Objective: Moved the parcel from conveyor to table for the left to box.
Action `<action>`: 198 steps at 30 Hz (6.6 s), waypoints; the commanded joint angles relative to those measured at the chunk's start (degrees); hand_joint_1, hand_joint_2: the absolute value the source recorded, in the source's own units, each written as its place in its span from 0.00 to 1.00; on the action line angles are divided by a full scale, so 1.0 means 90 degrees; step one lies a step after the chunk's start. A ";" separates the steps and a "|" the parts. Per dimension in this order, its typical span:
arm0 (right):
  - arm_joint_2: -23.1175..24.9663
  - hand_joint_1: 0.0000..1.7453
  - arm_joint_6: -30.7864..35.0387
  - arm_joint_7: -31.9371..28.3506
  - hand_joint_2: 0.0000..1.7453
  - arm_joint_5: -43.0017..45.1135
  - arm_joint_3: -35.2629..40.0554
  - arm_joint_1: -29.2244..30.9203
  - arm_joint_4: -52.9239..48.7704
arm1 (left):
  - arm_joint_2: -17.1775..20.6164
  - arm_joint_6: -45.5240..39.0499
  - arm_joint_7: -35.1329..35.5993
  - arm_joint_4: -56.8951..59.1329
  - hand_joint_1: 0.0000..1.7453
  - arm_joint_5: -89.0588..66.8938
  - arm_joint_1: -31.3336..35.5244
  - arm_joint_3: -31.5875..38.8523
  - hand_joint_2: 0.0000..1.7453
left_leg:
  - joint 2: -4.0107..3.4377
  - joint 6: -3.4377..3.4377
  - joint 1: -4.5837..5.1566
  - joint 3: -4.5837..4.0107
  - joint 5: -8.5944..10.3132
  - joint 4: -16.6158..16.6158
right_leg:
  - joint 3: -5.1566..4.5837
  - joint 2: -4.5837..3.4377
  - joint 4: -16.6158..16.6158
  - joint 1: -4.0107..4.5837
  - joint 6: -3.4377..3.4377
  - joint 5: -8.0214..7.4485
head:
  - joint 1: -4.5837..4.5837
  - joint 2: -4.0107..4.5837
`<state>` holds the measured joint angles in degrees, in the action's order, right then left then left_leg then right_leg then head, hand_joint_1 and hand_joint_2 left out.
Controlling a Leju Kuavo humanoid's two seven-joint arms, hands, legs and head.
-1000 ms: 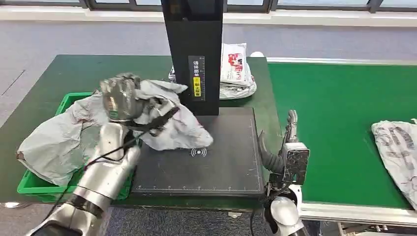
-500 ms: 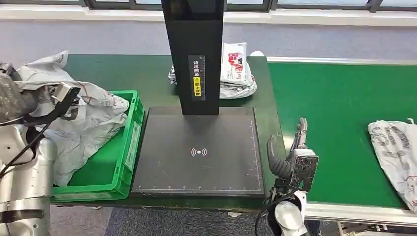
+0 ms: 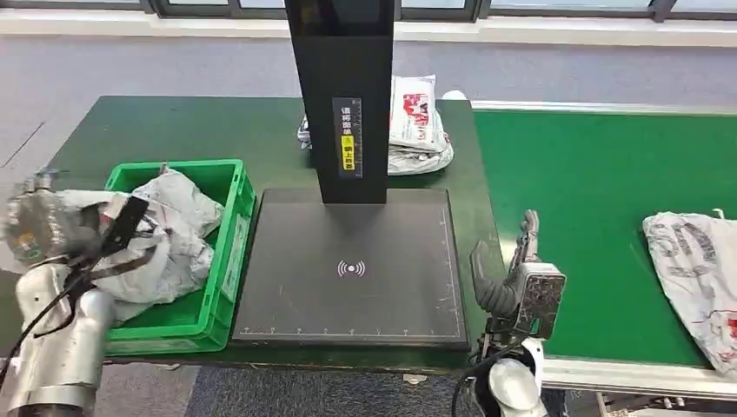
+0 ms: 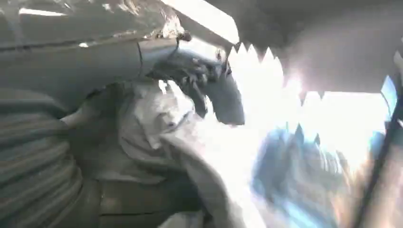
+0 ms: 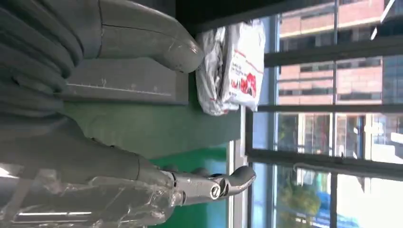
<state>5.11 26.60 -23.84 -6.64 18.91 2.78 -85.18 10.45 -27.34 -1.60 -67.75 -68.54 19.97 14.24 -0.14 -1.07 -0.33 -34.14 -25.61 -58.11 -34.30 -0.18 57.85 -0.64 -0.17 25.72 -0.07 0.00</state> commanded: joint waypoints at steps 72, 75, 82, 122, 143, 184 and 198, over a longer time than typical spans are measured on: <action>-0.0506 0.00 0.0548 0.1109 1.00 -0.1669 -0.1900 0.1536 0.2555 | -0.2961 0.2297 -0.2730 0.2736 0.00 0.8659 0.1021 -0.4486 1.00 | 0.0029 0.0012 0.0018 -0.0006 0.0011 0.0001 | 0.0002 0.0032 -0.0009 -0.0018 -0.0004 -0.0016 | 0.0000 0.0000; -0.0850 0.00 0.0802 0.1251 1.00 -0.2227 -0.2256 0.1782 0.3518 | -0.3071 0.2644 -0.3013 0.3127 0.00 0.8686 0.0872 -0.4835 1.00 | 0.0033 0.0017 0.0018 0.0004 0.0013 0.0007 | 0.0018 0.0037 -0.0021 -0.0019 -0.0008 -0.0017 | 0.0000 0.0000; -0.1113 0.00 0.1142 0.1781 1.00 -0.3068 -0.2952 0.2135 0.4961 | -0.2998 0.2048 -0.3330 0.3180 0.00 0.8423 0.0801 -0.5048 1.00 | 0.0025 0.0024 0.0033 -0.0003 0.0005 0.0000 | 0.0011 0.0028 -0.0015 -0.0033 -0.0014 -0.0019 | 0.0000 0.0000; -0.1533 0.00 0.0781 0.4581 1.00 -0.6275 -0.2779 0.3803 0.6990 | -0.2481 0.1895 -0.3239 0.2603 0.00 0.9052 -0.0105 -0.3072 1.00 | -0.0038 0.0025 0.0028 0.0014 0.0003 0.0024 | 0.0012 -0.0030 -0.0035 -0.0026 -0.0005 -0.0036 | 0.0000 0.0000; -0.1794 0.00 -0.1409 0.4513 1.00 -0.6546 -0.3009 0.3558 0.6981 | -0.2416 0.1976 -0.3154 0.2039 0.00 0.9080 -0.0467 -0.2521 1.00 | 0.0038 0.0037 0.0029 -0.0011 0.0014 0.0006 | 0.0009 0.0043 -0.0019 -0.0027 -0.0014 -0.0022 | 0.0000 0.0000; -0.1359 1.00 -0.2224 0.3822 1.00 -0.5413 -0.3384 0.0135 0.2921 | -0.2402 0.1945 -0.3048 0.1153 0.00 0.8915 -0.1201 -0.1846 1.00 | 0.0050 0.0031 0.0024 -0.0015 -0.0004 0.0007 | 0.0007 0.0062 -0.0015 -0.0022 -0.0017 -0.0001 | 0.0000 0.0000; -0.1073 1.00 -0.1348 0.3545 1.00 -0.5329 -0.2852 0.0259 0.1164 | -0.2484 0.1982 -0.2932 0.1014 0.00 0.8794 -0.1282 -0.1804 1.00 | -0.0004 0.0033 0.0031 -0.0017 -0.0012 0.0003 | -0.0012 0.0010 -0.0003 -0.0030 -0.0019 -0.0006 | 0.0000 0.0000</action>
<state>-8.74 8.06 8.78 -55.82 -10.53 3.42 -63.37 -11.85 -9.16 -28.35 -59.39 11.26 8.88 -4.13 0.31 -0.72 -0.05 -34.45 -25.64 -58.15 -34.36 0.40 57.84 -0.91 -0.41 25.72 -0.07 0.00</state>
